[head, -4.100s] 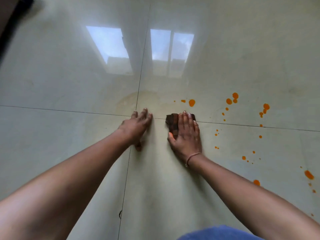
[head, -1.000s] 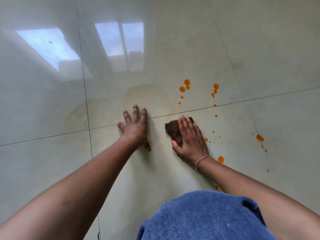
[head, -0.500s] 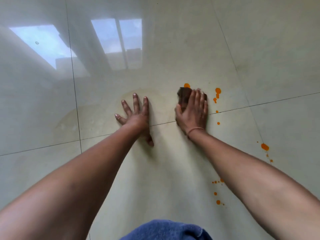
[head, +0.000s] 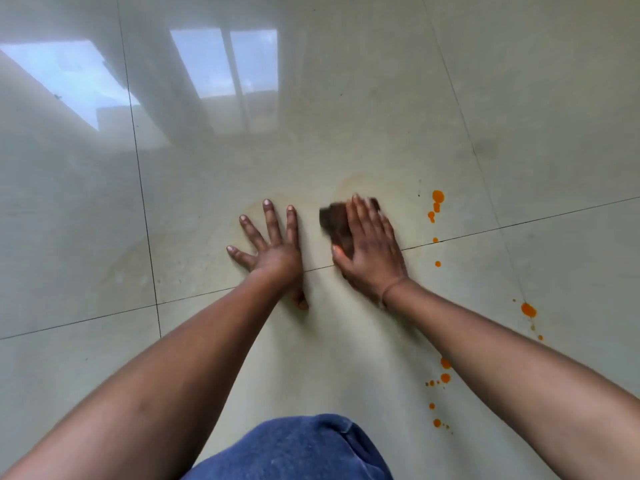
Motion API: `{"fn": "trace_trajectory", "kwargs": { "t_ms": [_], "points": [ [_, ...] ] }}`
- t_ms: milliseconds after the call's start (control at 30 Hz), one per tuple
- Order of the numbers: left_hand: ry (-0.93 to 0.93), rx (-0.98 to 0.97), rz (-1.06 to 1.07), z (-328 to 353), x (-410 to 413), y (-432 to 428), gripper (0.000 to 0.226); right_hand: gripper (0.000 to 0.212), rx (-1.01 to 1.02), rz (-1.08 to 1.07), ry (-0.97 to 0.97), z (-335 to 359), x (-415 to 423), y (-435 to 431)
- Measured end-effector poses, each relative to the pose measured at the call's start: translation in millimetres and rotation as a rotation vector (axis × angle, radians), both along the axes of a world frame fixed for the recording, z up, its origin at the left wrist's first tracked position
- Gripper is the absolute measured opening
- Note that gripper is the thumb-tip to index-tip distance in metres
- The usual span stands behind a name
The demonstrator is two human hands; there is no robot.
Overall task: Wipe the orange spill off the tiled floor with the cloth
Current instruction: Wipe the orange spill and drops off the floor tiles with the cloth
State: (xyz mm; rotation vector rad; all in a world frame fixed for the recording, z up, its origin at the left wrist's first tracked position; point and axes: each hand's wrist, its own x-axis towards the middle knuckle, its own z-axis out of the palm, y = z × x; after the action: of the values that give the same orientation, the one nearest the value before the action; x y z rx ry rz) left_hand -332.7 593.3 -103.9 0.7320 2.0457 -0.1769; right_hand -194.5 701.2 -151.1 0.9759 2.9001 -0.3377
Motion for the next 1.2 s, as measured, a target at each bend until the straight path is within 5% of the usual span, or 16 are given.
{"fn": "trace_trajectory", "kwargs": {
  "t_ms": [67,200,400,567,700,767,900,1067,1133,1200],
  "points": [
    [0.000,0.002,-0.003,0.1,-0.4,0.3,0.162,0.085,0.001,0.037,-0.022,0.5,30.1,18.3],
    [0.008,-0.015,-0.010,-2.6,0.3,4.0,0.165,0.085,0.024,-0.434,0.043,0.6,-35.9,48.2],
    [-0.010,0.023,-0.013,3.6,-2.9,-0.1,0.163,0.081,0.010,0.047,0.018,0.9,40.0,-37.8],
    [0.025,0.007,-0.034,0.7,-0.9,2.2,0.165,0.081,0.033,-0.425,0.090,-0.1,-20.7,-1.1],
    [0.033,0.035,-0.045,3.8,-3.8,-3.4,0.165,0.080,-0.016,0.003,0.059,-3.8,23.8,-77.8],
    [0.037,0.043,-0.064,4.3,-2.4,-4.5,0.165,0.081,0.010,0.041,0.058,-3.6,69.6,-67.6],
    [0.058,0.054,-0.079,3.7,-1.9,-5.7,0.165,0.081,0.033,-0.408,0.060,0.7,39.9,-26.1],
    [0.078,0.100,-0.114,8.3,-2.7,-10.1,0.160,0.083,-0.023,0.058,0.017,1.9,119.6,-131.9],
    [0.128,0.153,-0.229,11.8,2.7,-11.1,0.152,0.082,-0.007,-0.057,0.046,1.6,150.0,-108.5],
    [0.181,0.221,-0.438,14.4,15.0,-7.0,0.143,0.080,0.025,-0.404,0.028,4.2,132.7,-69.1]
  ]
}}
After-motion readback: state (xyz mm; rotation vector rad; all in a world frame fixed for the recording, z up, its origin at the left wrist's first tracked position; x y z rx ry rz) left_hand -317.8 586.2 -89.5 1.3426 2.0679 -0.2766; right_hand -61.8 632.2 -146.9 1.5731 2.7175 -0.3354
